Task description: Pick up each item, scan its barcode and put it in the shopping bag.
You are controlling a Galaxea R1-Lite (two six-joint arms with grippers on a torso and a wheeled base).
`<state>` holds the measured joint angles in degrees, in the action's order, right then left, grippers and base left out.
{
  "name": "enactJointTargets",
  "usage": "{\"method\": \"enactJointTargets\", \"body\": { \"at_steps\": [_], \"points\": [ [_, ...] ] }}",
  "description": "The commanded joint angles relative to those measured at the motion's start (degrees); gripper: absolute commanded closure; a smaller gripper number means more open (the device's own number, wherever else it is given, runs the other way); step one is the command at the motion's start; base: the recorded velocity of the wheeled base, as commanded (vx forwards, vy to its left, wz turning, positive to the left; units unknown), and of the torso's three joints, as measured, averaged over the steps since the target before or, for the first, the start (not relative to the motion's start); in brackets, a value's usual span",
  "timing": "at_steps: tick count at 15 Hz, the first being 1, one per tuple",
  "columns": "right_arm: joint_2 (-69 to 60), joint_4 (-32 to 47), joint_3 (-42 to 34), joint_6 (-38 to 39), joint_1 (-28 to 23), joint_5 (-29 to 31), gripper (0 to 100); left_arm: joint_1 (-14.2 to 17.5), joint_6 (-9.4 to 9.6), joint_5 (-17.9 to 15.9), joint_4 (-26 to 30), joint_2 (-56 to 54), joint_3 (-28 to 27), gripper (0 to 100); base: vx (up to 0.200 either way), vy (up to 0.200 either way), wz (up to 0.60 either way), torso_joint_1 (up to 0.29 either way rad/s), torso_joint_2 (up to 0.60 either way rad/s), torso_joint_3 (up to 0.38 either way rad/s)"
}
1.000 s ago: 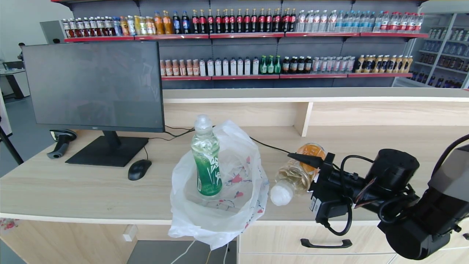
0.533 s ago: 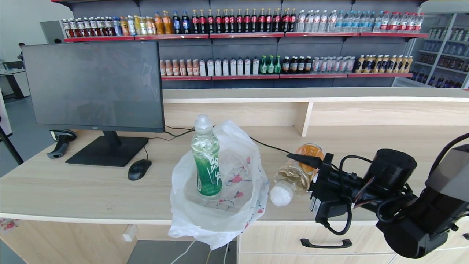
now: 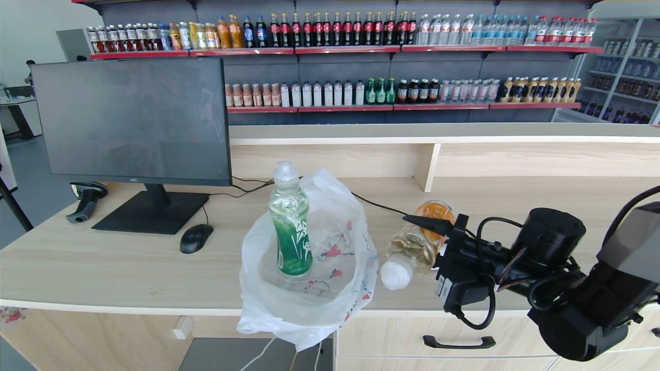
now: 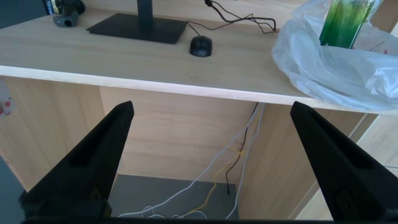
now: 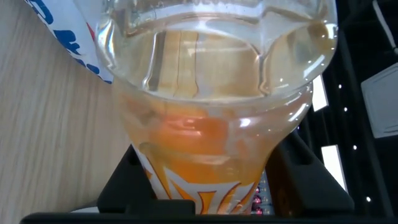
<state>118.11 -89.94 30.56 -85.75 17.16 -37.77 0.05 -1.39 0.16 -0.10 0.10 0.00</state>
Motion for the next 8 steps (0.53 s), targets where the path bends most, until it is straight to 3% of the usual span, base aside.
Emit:
{"method": "enactJointTargets", "body": {
  "at_steps": [1,4,8],
  "points": [
    [0.10,-0.06,-0.06,-0.03,-0.03,-0.03,100,0.13,0.07,0.02,-0.08,-0.01,0.00,0,0.000,0.000,0.00,0.000,0.00,0.000],
    [0.01,-0.06,0.02,0.14,-0.03,-0.03,100,0.04,-0.02,0.02,-0.08,-0.01,0.00,0,0.000,0.000,0.00,0.000,0.00,0.000],
    [-4.47,-0.06,2.84,8.23,1.64,0.06,100,0.13,-0.02,0.02,0.01,-0.01,0.00,0,0.000,0.000,0.00,0.000,0.00,0.000]
  ]
}}
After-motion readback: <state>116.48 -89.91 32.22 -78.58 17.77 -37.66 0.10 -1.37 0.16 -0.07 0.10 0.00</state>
